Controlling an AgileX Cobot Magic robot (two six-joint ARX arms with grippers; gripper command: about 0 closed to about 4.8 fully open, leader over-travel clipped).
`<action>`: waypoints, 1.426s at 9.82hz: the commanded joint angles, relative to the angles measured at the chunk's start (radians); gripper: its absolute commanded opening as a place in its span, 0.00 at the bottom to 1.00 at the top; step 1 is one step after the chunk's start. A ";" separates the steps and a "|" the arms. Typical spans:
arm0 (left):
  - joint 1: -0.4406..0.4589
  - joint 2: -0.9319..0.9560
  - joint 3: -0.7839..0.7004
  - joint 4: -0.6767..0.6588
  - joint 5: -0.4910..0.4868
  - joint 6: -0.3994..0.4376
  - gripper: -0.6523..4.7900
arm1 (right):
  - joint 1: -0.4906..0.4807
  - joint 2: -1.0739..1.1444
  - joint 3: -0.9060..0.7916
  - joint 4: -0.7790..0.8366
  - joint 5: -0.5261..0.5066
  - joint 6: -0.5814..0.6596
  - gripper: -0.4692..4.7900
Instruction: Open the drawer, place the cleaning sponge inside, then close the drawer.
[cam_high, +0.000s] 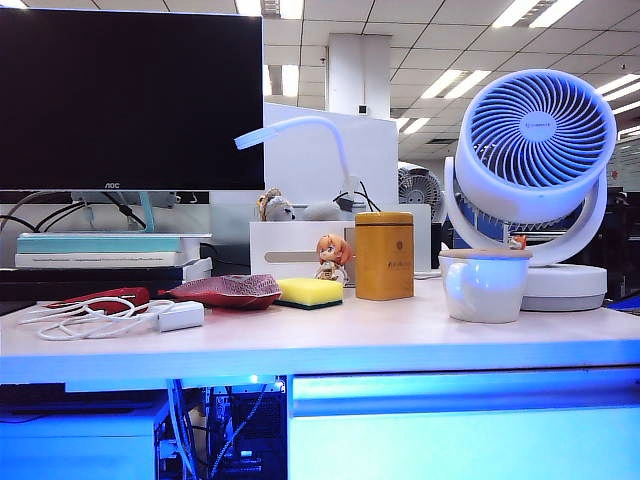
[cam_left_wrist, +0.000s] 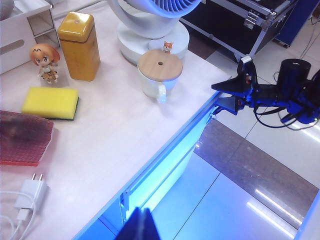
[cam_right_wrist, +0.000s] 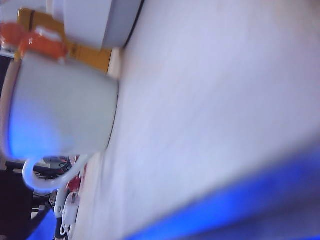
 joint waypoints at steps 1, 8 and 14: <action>0.000 -0.003 0.005 0.005 0.003 0.005 0.11 | -0.044 -0.031 -0.071 0.068 -0.018 -0.052 1.00; 0.000 -0.003 0.005 0.003 0.004 0.005 0.11 | -0.106 -0.068 -0.216 0.068 -0.006 -0.093 1.00; 0.000 -0.003 0.005 -0.003 0.004 0.005 0.11 | -0.169 -0.216 -0.295 0.068 -0.024 0.244 0.09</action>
